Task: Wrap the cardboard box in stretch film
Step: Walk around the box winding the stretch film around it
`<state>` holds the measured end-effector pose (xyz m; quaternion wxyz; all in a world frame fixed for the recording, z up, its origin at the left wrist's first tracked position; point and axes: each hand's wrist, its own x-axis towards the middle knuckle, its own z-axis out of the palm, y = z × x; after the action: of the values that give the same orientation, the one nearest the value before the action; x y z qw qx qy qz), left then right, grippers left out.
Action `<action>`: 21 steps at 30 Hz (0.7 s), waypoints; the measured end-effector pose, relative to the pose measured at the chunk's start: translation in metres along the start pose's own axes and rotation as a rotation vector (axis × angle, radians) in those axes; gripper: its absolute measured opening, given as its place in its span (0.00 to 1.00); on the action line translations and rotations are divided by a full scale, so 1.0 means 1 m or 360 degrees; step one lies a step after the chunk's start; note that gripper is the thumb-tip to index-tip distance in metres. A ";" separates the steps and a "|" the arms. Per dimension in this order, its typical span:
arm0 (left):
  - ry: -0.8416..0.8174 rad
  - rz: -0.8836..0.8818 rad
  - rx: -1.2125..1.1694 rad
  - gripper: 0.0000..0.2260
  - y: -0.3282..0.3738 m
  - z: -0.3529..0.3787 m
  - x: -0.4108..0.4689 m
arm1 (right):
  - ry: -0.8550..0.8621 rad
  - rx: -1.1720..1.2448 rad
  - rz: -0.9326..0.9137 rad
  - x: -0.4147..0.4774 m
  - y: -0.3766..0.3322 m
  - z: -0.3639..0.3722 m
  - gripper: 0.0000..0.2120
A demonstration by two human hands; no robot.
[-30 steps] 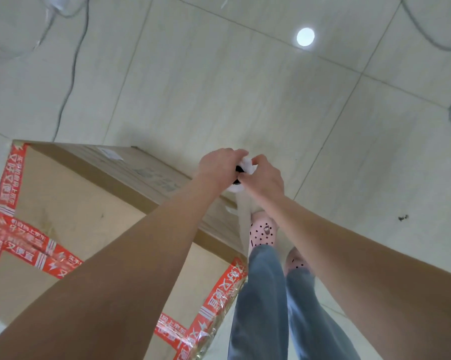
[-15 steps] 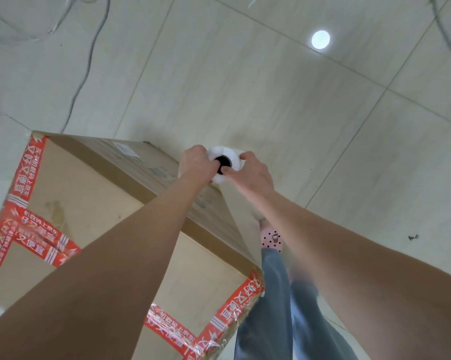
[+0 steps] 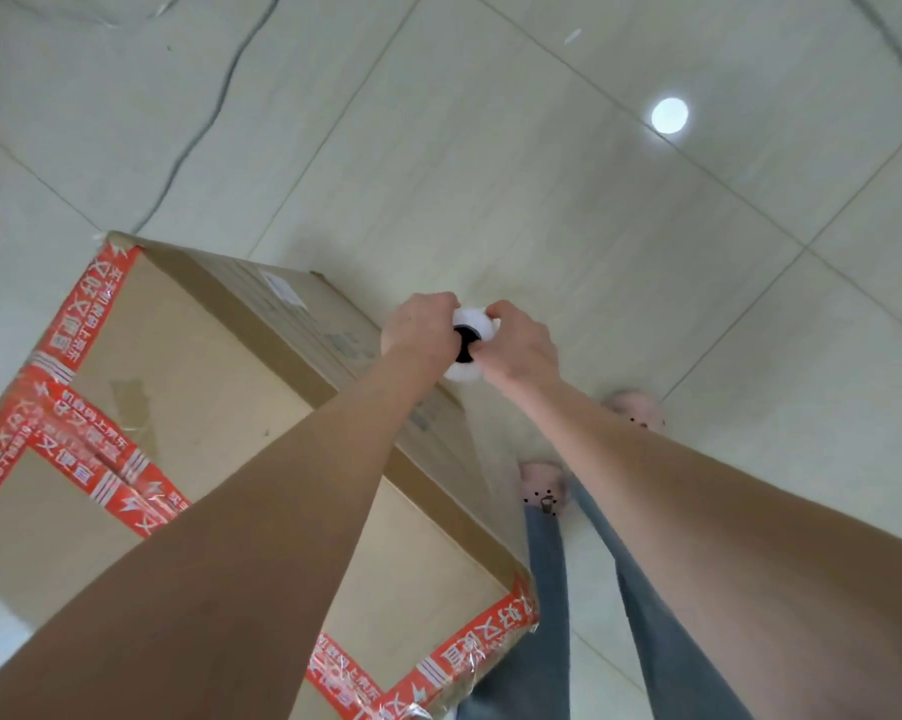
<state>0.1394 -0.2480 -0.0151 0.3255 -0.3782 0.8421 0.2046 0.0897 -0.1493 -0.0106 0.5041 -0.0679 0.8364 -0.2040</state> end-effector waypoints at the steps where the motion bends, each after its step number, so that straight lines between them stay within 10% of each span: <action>1: 0.0000 -0.0046 -0.0062 0.12 0.000 -0.002 -0.001 | 0.0015 -0.0111 -0.0056 0.001 -0.004 -0.001 0.16; 6: 0.0047 -0.0531 -0.0748 0.08 -0.020 -0.002 0.002 | 0.0064 -0.0262 -0.0414 0.010 -0.027 -0.006 0.21; 10: -0.0009 -0.0836 -0.1106 0.14 -0.027 -0.008 0.006 | 0.0050 -0.0106 -0.0172 0.018 -0.042 -0.005 0.23; 21: 0.0264 -0.0129 -0.0191 0.11 -0.021 -0.037 0.025 | -0.0051 -0.0404 -0.0215 0.039 -0.066 -0.013 0.12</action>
<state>0.1285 -0.2962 -0.0084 0.2395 -0.4465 0.8363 0.2094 0.0533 -0.2180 -0.0102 0.4900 -0.1906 0.8408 -0.1289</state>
